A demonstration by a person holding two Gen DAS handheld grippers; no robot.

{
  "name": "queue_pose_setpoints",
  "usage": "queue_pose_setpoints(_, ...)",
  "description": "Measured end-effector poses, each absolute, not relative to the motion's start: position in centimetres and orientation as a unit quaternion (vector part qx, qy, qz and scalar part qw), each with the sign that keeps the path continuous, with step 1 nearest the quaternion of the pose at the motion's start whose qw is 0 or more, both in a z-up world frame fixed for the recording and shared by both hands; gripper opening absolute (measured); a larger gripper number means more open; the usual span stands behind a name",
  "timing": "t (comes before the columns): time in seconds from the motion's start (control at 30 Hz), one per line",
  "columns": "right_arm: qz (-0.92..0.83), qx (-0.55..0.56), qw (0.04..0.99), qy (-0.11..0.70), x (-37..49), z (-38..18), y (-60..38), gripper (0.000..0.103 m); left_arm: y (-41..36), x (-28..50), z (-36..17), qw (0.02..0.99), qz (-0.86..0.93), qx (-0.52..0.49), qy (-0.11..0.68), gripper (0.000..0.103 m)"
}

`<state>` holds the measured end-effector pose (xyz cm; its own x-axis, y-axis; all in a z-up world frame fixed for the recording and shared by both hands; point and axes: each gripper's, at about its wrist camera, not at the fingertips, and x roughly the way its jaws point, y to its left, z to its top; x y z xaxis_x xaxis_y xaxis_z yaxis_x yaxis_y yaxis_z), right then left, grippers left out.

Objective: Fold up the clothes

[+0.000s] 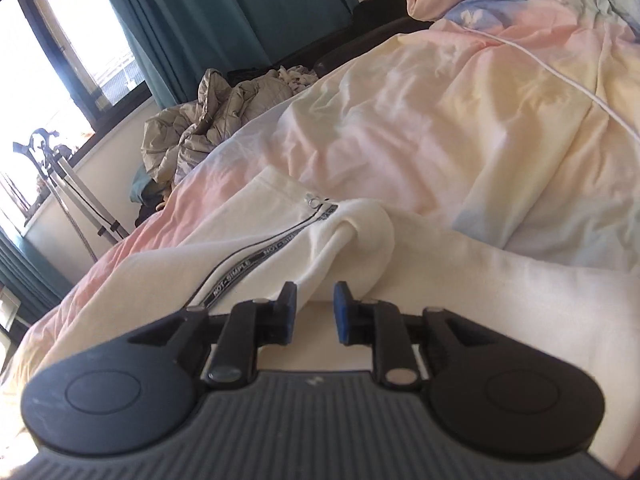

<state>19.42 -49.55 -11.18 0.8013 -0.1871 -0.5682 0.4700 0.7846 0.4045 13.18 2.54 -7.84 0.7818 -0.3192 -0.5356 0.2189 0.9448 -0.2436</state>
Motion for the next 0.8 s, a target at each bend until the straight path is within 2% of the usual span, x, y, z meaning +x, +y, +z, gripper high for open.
queue_pose_setpoints(0.17, -0.141, 0.184, 0.933, 0.275, 15.3, -7.7, -44.2, 0.022, 2.6, 11.8, -6.7, 0.943, -0.135, -0.067, 0.297, 0.074)
queue_pose_setpoints(0.43, -0.061, 0.167, 0.952, 0.249, 8.8, -3.7, -38.7, 0.023, 4.4, 8.5, -4.5, 0.946, -0.122, -0.084, 0.288, 0.075)
queue_pose_setpoints(0.53, -0.046, 0.166, 0.956, 0.238, 7.0, -2.9, -37.8, 0.029, 6.1, 7.5, -3.0, 0.949, -0.098, -0.096, 0.284, 0.078)
queue_pose_setpoints(0.63, -0.048, 0.17, 0.957, 0.229, 6.3, -2.5, -38.3, 0.03, 8.9, 6.5, -0.8, 0.947, -0.077, -0.131, 0.282, 0.079)
queue_pose_setpoints(0.8, -0.068, 0.195, 0.948, 0.244, 6.6, -3.6, -40.8, 0.032, 14.2, 4.1, 2.6, 0.952, -0.017, -0.134, 0.276, 0.083)
